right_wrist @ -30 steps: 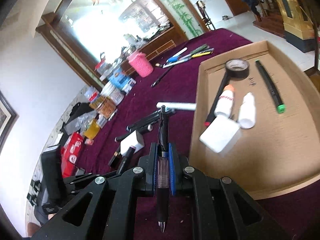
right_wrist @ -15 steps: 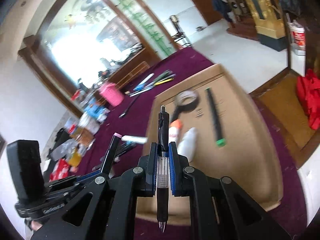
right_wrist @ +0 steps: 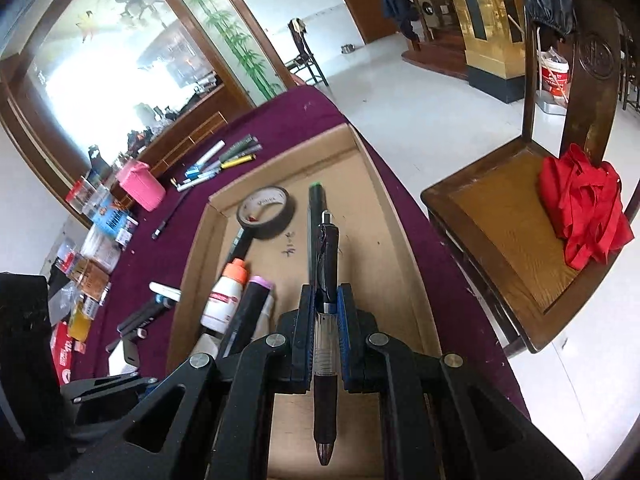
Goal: Organize rigid objects
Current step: 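Carry the pink-ended marker and ballpoint pen over the tray with both tools, then lower marker and pen into the tray and open both tools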
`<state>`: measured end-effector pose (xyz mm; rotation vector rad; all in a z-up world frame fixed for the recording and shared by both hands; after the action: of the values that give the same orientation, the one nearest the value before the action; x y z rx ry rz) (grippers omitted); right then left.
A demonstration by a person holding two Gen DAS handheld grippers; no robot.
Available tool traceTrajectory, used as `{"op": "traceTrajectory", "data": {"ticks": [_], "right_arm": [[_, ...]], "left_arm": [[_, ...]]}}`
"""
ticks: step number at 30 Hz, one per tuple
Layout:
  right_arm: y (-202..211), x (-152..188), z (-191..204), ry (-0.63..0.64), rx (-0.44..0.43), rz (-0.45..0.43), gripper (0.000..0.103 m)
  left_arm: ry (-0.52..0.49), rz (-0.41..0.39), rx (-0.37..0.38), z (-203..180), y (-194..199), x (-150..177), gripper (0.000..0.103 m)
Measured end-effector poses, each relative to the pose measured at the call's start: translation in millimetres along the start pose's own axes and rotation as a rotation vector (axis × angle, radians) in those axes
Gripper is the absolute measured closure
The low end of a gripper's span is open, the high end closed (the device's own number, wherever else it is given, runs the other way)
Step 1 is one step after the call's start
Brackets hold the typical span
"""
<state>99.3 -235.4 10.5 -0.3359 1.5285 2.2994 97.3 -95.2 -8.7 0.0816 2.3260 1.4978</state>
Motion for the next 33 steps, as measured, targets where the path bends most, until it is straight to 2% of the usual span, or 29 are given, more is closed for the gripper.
{"op": "traceTrajectory", "data": {"ticks": [13,23,27,29,33], "right_arm": [[-15.9,0.9,5.8,0.03,0.054,0.044,0.094],[-20.1,2.2,10.9,0.025,0.09,0.056,0.093],[-15.4,4.6,10.3,0.007,0.084,0.053,0.091],[-10.6,6.4,12.0,0.002,0.091,0.041,0.086],[4.6,13.2,21.3,0.001,0.041,0.005,0.084]], "left_arm": [[0.006,0.048,-0.041,-3.4,-27.4,1.3,0.091],[-0.017,0.029,-0.049,-5.5,-27.0,5.5,0.091],[-0.023,0.027,-0.043,-4.7,-21.5,8.5,0.09],[-0.031,0.018,-0.033,-5.0,-15.3,11.1,0.09],[-0.044,-0.004,-0.031,-4.0,-2.0,18.2,0.09]]}}
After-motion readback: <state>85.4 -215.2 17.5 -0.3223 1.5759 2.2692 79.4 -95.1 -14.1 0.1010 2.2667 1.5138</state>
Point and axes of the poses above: each gripper's, at about its wrist camera, not at the fingertips, and y roughly against the way its jaws point, z to its left, x to its underside, the point moved 2 cm from there along -y, roughly the way its jaws point, and after that the axes turned 13 degrees about z, right-handed, at the moved point
